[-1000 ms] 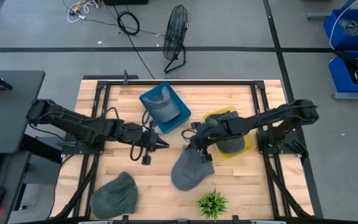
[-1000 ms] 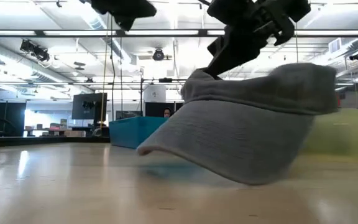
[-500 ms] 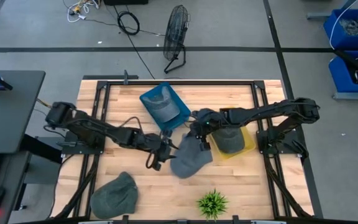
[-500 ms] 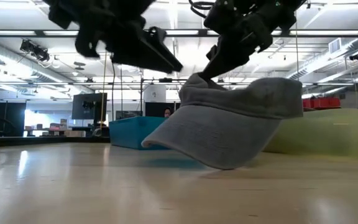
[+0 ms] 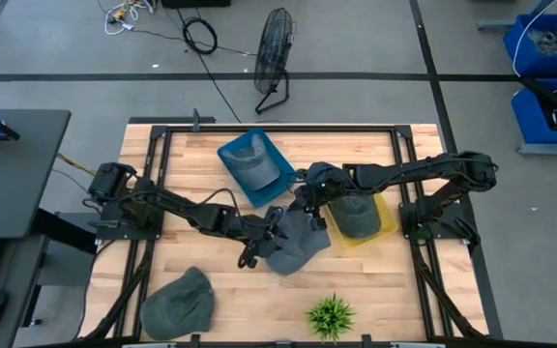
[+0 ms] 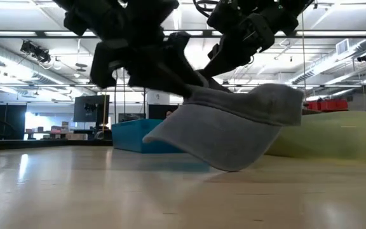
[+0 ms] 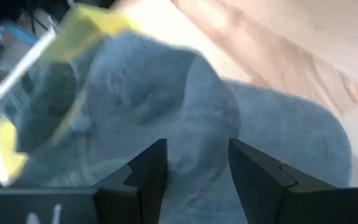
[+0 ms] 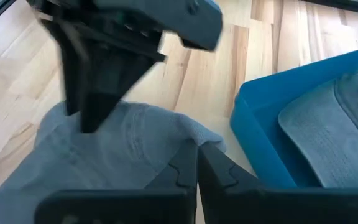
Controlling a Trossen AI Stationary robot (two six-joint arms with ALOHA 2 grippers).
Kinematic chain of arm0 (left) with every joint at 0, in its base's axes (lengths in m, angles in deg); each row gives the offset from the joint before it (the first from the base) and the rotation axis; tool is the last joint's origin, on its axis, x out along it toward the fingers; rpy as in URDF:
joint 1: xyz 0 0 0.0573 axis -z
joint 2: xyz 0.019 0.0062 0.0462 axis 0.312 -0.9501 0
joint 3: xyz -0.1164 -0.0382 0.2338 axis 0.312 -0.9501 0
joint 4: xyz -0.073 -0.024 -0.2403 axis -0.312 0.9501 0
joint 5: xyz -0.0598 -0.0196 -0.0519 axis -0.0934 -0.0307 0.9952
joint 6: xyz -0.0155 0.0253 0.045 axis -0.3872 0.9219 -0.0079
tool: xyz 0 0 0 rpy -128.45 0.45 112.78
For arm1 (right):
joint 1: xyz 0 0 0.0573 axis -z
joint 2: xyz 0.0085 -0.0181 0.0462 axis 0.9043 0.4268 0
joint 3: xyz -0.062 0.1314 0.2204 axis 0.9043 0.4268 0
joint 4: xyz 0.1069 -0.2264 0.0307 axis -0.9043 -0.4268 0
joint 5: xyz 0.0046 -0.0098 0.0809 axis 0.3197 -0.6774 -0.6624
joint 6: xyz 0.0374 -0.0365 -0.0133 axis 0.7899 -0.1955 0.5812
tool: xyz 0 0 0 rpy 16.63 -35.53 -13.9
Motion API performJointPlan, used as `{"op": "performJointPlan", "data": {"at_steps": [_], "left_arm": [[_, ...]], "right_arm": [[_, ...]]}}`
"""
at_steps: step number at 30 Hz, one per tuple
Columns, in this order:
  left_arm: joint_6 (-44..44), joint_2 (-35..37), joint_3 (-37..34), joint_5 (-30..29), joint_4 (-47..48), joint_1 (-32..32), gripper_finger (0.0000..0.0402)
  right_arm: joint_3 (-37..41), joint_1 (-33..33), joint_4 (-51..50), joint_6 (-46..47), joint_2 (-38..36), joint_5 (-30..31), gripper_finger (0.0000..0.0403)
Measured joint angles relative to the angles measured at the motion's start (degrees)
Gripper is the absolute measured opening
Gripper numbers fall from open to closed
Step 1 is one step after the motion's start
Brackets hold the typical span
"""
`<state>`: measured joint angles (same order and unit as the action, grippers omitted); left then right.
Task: Pick & Place hat
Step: Put the gray cap into the blue bin
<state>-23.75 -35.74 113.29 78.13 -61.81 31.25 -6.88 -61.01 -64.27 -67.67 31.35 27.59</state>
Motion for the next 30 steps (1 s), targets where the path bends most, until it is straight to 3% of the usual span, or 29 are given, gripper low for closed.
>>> {"op": "performJointPlan", "data": {"at_steps": [8, 15, 18, 24, 27, 30], "left_arm": [[-0.6, -2.3, 0.0, -0.2, -0.1, -0.2, 0.0159], [-0.6, -2.9, 0.0, -0.2, 0.1, -1.2, 0.0051], [-2.2, -2.9, 0.0, -0.2, 0.0, -1.4, 0.0011], [-5.2, -2.7, -0.1, -0.4, 0.1, -0.6, 0.0008], [-7.3, -2.2, 0.3, -3.5, 0.1, 0.3, 0.0005], [-8.2, -0.4, 1.5, -13.0, 1.0, 1.6, 0.0008]], "right_arm": [[0.0, 0.0, 1.7, -0.1, 0.0, -0.8, 0.0004], [0.0, 0.0, 2.8, 0.3, 0.0, -3.4, 0.0007], [0.0, 0.0, 2.5, 2.9, 0.0, -1.0, 0.0022], [0.0, 0.0, -0.4, 4.0, -0.1, 0.6, 0.0074], [0.0, 0.0, -3.0, 4.0, -0.8, 0.7, 0.0105], [0.0, 0.0, -5.3, 3.3, -2.9, 4.5, 0.0128]]}}
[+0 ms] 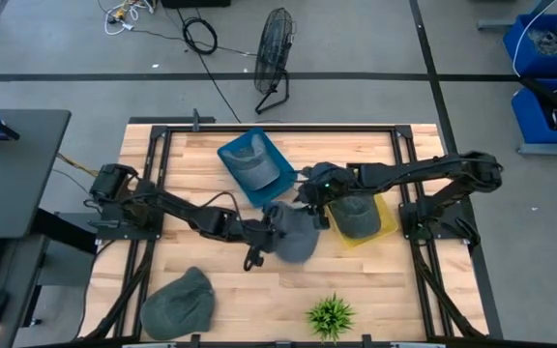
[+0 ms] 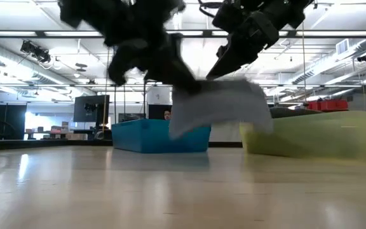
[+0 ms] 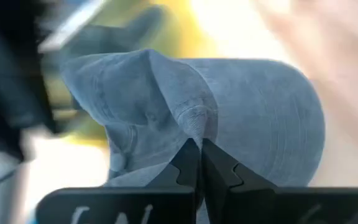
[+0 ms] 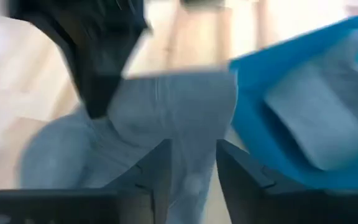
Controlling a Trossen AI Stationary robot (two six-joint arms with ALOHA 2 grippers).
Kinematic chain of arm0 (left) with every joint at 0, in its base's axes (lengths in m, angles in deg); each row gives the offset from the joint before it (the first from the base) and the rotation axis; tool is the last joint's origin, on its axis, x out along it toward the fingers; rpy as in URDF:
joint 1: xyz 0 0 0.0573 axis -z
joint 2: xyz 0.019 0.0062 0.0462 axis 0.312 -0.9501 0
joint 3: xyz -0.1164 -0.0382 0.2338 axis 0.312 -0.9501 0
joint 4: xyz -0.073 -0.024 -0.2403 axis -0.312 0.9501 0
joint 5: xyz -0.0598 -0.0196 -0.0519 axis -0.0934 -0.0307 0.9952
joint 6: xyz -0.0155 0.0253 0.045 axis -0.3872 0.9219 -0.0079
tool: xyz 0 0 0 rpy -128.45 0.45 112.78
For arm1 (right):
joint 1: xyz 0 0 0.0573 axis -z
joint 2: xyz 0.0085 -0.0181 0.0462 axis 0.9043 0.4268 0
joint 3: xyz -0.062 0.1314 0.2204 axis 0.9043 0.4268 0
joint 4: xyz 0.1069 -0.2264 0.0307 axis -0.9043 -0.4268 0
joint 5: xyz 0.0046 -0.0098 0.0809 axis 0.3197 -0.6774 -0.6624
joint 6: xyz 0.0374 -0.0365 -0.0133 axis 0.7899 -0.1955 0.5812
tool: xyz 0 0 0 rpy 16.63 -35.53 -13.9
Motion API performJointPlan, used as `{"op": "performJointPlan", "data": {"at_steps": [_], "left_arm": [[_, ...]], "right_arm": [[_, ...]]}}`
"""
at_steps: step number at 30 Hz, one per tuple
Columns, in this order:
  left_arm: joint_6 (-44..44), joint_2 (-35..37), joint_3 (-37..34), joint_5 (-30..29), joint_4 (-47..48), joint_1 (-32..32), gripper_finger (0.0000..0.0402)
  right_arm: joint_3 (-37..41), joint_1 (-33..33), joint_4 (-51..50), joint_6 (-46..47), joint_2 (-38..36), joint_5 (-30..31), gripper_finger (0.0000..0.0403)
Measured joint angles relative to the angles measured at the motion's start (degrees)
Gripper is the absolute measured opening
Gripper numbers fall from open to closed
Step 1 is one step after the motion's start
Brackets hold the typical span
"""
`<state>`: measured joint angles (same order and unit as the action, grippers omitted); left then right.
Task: Pick & Place hat
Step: Put the gray cap into the blue bin
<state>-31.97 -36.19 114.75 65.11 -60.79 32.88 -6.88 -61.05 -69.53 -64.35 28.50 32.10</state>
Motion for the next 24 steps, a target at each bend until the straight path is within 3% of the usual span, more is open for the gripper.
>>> {"op": "performJointPlan", "data": {"at_steps": [4, 7, 12, 15, 18, 21, 24], "left_arm": [[0.0, 5.0, 2.2, -15.0, 5.9, 1.0, 0.0011], [-3.1, 9.9, 4.2, -22.8, 14.1, 0.5, 0.0008], [-18.4, 16.0, 5.5, -25.6, 25.2, -6.4, 0.0008], [-26.6, 17.4, 4.6, -24.0, 29.9, -13.7, 0.0008], [-30.7, 16.9, 1.9, -15.6, 29.4, -21.1, 0.0008], [-29.1, 14.8, -2.6, -7.2, 22.6, -26.1, 0.0008], [-25.7, 12.3, -6.6, -4.6, 14.6, -27.7, 0.0005]], "right_arm": [[0.0, -0.2, -3.1, -0.1, -5.2, 6.6, 0.0136], [-0.1, -0.2, -4.8, 2.0, -10.7, 11.4, 0.0129], [-0.1, -0.2, -7.1, 5.9, -19.3, 13.2, 0.0109], [-0.1, -0.4, -7.0, 9.4, -22.4, 12.4, 0.0099], [-0.1, -0.6, -7.7, 12.2, -23.4, 12.1, 0.0091], [-0.1, -0.8, -9.2, 12.9, -23.2, 12.1, 0.0084], [0.0, -0.9, -10.7, 12.4, -22.1, 12.1, 0.0080]]}}
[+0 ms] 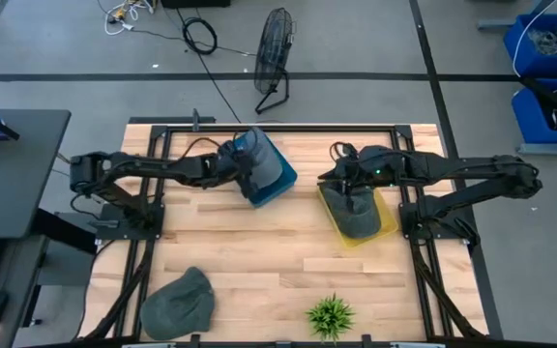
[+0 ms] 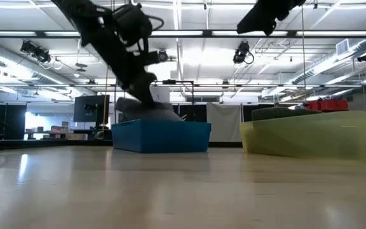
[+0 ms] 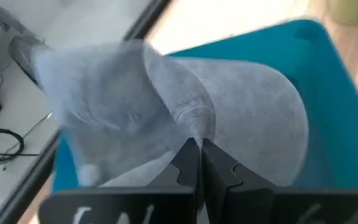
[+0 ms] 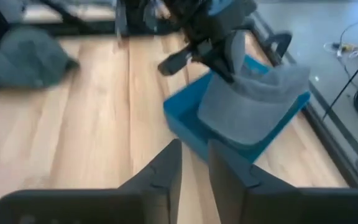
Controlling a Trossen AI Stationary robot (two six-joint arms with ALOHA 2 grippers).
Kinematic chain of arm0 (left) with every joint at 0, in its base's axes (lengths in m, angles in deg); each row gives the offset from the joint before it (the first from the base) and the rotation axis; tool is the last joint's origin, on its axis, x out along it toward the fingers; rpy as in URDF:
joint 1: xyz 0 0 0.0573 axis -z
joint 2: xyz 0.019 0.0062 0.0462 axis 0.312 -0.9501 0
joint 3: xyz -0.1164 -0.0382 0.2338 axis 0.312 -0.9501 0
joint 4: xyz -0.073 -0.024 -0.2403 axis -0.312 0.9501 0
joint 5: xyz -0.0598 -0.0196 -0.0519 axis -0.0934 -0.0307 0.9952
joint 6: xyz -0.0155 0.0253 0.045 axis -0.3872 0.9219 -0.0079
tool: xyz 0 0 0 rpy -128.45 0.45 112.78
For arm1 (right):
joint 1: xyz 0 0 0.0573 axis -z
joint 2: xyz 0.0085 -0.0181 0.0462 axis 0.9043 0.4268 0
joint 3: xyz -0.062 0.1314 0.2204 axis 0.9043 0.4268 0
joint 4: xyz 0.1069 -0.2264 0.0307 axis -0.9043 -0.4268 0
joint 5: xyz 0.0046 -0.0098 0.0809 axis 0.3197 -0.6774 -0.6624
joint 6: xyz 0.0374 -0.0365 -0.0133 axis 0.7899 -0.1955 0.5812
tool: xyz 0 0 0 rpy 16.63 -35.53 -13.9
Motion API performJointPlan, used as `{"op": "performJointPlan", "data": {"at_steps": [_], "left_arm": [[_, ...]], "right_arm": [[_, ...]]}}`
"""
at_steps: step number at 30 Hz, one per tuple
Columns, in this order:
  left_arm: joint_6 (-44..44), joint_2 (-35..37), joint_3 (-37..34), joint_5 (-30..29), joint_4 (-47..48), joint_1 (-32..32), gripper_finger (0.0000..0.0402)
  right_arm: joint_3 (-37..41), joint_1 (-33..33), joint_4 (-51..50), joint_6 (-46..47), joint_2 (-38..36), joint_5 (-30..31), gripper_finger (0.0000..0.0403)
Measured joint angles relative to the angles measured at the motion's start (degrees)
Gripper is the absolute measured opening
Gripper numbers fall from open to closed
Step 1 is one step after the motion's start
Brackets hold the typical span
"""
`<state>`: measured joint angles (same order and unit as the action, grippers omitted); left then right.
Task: Pick & Place hat
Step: Put the gray cap into the blue bin, then put the black cap into the yellow bin
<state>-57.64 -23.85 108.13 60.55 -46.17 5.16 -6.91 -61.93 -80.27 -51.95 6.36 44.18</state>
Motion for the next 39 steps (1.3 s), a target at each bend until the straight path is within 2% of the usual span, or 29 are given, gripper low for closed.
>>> {"op": "performJointPlan", "data": {"at_steps": [3, 12, 19, 23, 26, 29, 32, 35, 39], "left_arm": [[0.2, -2.2, -2.0, 0.5, -2.8, -0.1, 0.0007], [-1.9, -7.0, -2.3, 3.2, -5.0, 0.0, 0.0017], [1.1, -5.7, 1.1, 4.0, -0.5, 0.3, 0.0085], [1.1, -3.3, 8.5, 3.9, 13.7, 1.9, 0.0127], [-0.3, -1.6, 15.7, 3.8, 28.2, 4.3, 0.0143], [-4.9, 0.3, 22.8, 3.8, 42.1, 7.7, 0.0142], [-12.3, 2.1, 29.2, 3.6, 51.5, 12.3, 0.0127], [-18.3, 4.9, 32.5, 1.3, 53.9, 17.8, 0.0111], [-20.1, 8.1, 32.5, -3.2, 53.7, 24.6, 0.0096]], "right_arm": [[0.0, 0.0, -0.2, -0.8, 1.2, 0.0, 0.0078], [0.0, 0.0, 1.0, -2.2, 5.7, 0.1, 0.0077], [0.0, 0.0, 0.5, -2.2, 8.6, 0.0, 0.0077], [0.0, 0.0, 0.7, -2.2, 8.9, -0.1, 0.0077], [0.0, 0.0, 1.2, -2.4, 8.9, 0.0, 0.0077], [0.0, 0.0, 1.8, -3.1, 8.7, 0.1, 0.0077], [0.0, 0.0, 1.7, -4.1, 8.7, 0.1, 0.0077], [0.0, 0.0, 0.8, -3.7, 8.7, 0.1, 0.0077], [0.0, 0.0, -1.0, -3.9, 8.7, 0.1, 0.0077]]}}
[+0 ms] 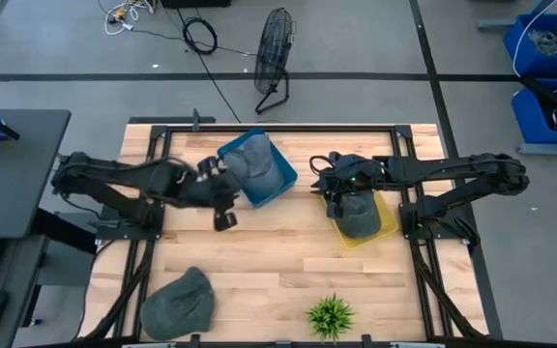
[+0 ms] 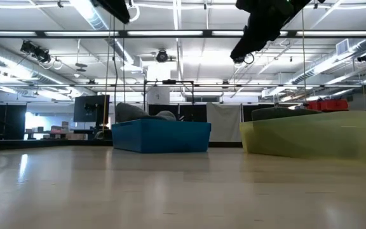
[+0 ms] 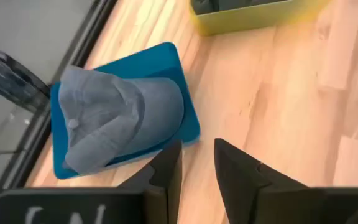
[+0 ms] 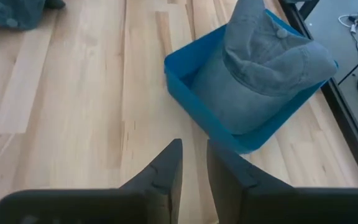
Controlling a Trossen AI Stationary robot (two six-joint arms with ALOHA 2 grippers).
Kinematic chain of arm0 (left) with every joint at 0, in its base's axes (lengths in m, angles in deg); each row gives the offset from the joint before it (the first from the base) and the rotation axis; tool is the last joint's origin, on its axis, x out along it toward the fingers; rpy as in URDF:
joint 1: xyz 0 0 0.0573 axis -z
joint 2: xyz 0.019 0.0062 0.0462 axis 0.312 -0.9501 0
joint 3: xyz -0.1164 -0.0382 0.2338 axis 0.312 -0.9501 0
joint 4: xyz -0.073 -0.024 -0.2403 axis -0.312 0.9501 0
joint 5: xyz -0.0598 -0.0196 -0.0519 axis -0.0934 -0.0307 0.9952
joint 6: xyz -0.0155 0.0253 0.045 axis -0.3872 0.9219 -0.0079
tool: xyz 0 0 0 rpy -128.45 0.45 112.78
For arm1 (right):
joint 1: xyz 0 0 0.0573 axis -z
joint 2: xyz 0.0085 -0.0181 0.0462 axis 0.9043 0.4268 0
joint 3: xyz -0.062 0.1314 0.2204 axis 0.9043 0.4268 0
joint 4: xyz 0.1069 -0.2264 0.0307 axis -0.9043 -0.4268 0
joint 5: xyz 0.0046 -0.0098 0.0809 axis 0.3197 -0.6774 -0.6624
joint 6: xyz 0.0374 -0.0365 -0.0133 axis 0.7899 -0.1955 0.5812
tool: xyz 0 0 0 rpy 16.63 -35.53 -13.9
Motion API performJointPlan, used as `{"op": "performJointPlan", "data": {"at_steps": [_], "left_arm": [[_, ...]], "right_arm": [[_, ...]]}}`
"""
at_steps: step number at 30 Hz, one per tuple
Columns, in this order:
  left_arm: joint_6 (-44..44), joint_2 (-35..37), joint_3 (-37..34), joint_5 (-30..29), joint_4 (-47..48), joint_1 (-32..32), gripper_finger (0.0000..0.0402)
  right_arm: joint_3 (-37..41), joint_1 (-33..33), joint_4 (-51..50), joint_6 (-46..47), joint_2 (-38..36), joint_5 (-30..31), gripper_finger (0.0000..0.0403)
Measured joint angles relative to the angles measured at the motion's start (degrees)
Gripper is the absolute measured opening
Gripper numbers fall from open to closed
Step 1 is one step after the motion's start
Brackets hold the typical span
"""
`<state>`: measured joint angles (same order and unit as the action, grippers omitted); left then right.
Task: Pick & Place hat
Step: Put the black cap into the yellow bin
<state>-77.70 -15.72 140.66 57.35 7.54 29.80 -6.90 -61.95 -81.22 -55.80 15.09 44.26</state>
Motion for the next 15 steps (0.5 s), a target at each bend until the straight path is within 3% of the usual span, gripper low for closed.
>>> {"op": "performJointPlan", "data": {"at_steps": [6, 12, 15], "left_arm": [[-5.8, 1.4, -0.4, -4.7, 3.2, 7.4, 0.0088], [-14.0, 0.2, -0.3, 1.4, 6.4, 14.5, 0.0087], [-17.0, -1.0, -0.4, 5.2, 8.8, 20.0, 0.0087]], "right_arm": [[0.0, 0.0, -2.0, 0.2, 0.0, 0.0, 0.0077], [0.0, 0.0, 0.5, -0.2, 0.2, 0.0, 0.0077], [0.0, 0.0, 5.4, 4.5, 0.3, -0.1, 0.0077]]}}
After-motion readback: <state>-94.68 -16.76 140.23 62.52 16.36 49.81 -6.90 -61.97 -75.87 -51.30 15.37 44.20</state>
